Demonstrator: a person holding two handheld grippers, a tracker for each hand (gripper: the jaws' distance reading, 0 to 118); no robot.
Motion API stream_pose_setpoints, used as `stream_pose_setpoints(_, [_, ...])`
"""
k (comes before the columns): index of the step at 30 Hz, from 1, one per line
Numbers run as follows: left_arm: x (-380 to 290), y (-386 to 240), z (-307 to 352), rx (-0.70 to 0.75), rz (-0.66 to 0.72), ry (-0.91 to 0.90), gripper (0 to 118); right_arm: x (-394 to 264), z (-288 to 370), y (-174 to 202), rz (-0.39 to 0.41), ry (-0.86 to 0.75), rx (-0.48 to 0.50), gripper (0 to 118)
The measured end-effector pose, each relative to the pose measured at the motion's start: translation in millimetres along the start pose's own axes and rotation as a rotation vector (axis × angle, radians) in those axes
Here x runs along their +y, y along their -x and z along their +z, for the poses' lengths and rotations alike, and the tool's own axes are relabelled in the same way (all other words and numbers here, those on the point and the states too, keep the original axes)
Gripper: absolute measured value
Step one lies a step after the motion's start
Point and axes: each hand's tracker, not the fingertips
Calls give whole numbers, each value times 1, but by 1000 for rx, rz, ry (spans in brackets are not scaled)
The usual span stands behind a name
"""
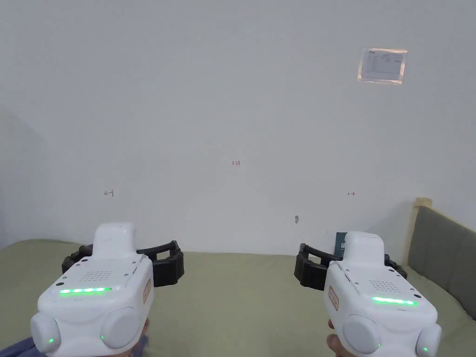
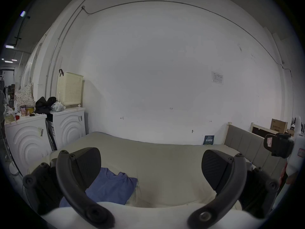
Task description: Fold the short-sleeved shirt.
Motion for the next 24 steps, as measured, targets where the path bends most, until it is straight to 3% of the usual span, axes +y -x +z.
stream_pose_setpoints(3, [-2,1,-2,-12,-2,7,118,-3,0,4,40,-14,-103,115])
stream_pose_setpoints(6, [-3,1,-1,2,-7,13,118,-4,0,0,37,-13,-63,115])
stream_pose_setpoints(9, [-5,2,-4,13,3,23,118,-4,-1,-8,-60,10,5,115])
stream_pose_setpoints(16, [-3,6,-8,18,17,34,118,-1,-3,-10,-27,13,-15,115])
stream_pose_setpoints(18, [-1,6,-11,-21,-91,30,118,2,-7,-2,168,11,-8,115])
stream_pose_setpoints(19, [1,2,-12,-26,-238,19,118,1,-9,6,371,5,-5,115])
stream_pose_setpoints(21, [-3,-15,-15,49,-672,-28,118,-9,-13,24,814,-33,-39,115])
stream_pose_setpoints(23, [-28,-34,-17,151,-1262,-132,118,-35,-18,36,1309,-71,-54,115])
stream_pose_setpoints(24, [-44,-39,-19,182,-1493,-186,118,-45,-21,37,1466,-73,-55,115])
